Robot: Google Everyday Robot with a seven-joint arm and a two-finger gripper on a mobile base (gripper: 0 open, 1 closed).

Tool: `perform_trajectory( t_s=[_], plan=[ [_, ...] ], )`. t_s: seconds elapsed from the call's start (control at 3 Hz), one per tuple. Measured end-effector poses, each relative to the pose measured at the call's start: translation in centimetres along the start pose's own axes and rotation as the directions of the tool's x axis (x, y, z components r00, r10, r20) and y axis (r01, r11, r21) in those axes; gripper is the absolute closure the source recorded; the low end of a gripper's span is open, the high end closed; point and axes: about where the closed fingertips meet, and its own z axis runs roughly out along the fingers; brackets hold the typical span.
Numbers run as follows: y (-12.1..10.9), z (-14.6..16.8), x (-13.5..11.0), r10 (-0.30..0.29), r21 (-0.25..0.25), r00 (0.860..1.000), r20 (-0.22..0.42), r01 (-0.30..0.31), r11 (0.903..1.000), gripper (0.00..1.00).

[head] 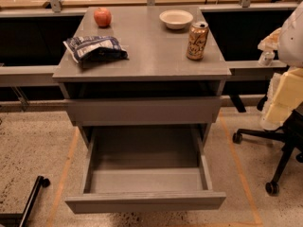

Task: Place blue chip bag into middle drawer

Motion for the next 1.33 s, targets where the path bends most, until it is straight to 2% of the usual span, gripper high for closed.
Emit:
perform_trajectory(
  t_s=[0.33, 0.67, 1.0, 1.33],
  plan=[
    [0.0, 0.0, 0.0, 0.000, 0.000, 1.000, 0.000, 0.000, 1.0000, 0.00],
    [-1.8, 0.8, -2.8, -0.020, 0.020, 0.996, 0.085, 0.018, 0.9996, 0.00],
    [-4.6, 2.1, -6.2, -0.022, 0.031, 0.977, 0.214, 0.015, 0.9994, 0.00],
    [-7.6, 3.3, -10.9, -0.058, 0.031, 0.938, 0.343, 0.050, 0.9983, 0.00]
  ],
)
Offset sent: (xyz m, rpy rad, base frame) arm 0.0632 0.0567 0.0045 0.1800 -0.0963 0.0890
